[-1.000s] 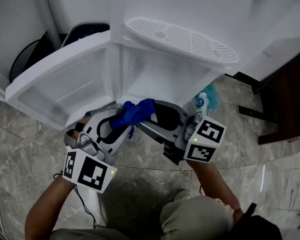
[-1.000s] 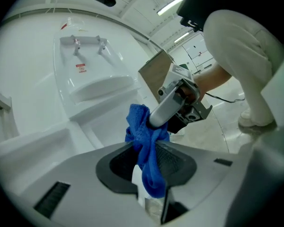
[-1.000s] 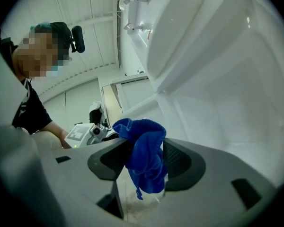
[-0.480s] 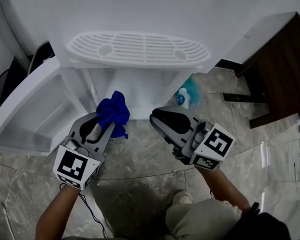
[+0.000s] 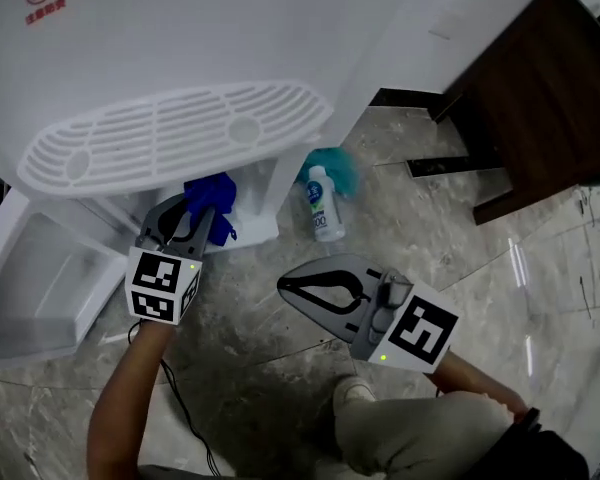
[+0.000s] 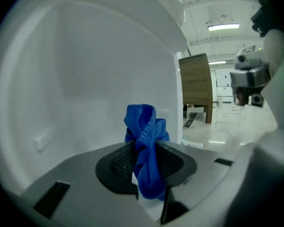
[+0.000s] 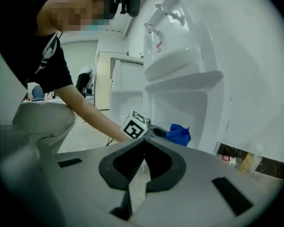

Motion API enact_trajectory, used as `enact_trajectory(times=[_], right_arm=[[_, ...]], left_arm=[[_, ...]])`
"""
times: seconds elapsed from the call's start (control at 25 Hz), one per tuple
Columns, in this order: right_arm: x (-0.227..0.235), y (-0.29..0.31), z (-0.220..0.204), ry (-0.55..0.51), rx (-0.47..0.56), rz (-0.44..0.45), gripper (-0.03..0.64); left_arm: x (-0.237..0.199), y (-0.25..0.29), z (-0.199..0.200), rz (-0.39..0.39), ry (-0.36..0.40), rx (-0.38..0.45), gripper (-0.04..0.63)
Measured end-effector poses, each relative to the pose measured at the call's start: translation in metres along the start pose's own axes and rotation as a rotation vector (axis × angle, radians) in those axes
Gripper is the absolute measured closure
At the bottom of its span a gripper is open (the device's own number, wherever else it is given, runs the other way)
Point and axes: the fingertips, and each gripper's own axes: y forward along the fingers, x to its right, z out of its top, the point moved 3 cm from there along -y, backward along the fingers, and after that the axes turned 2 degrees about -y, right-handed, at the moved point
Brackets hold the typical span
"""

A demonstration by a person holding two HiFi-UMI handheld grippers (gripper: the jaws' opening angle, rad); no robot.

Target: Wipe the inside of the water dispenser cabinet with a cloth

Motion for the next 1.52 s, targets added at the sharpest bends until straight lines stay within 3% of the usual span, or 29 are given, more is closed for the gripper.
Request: enact_trajectory(times=[0.32, 0.56, 0.72, 1.0, 1.12, 1.32, 1.4, 1.52], right_arm=[[-0.003, -0.062, -0.024, 0.004, -0.127, -0.057, 0.618], [-0.025, -0.051, -0.017, 0.102, -0.053, 0.066, 0.618], [-0.035, -0.037, -0.010, 0.109, -0.050, 0.118, 0.618], [-0.059, -0.027, -0.009, 0.112, -0.091, 0.153, 0.618], [-0.062, -0.023, -0.017, 0.125, -0.104, 0.164, 0.618], [-0.054, -0.033, -0.020, 0.154, -0.101, 0.144, 0.618], [-0.051, -0.043, -0.023, 0.159, -0.106, 0.126, 0.618], [-0.050, -0.061, -0.032, 0.186, -0.111, 0.083, 0.618]], left_arm=[[-0.001, 0.107, -0.034, 0.022, 0.269, -0.230, 0.484], [-0.019, 0.141, -0.039, 0.050, 0.418, -0.290, 0.483], [-0.032, 0.152, -0.030, 0.095, 0.406, -0.333, 0.484], [-0.027, 0.145, -0.032, 0.075, 0.354, -0.274, 0.485], [-0.010, 0.128, -0.037, 0.040, 0.387, -0.228, 0.485], [-0.021, 0.144, -0.038, 0.069, 0.326, -0.280, 0.485], [-0.033, 0.156, -0.028, 0.092, 0.370, -0.305, 0.483], [-0.040, 0.159, -0.020, 0.069, 0.384, -0.302, 0.488]])
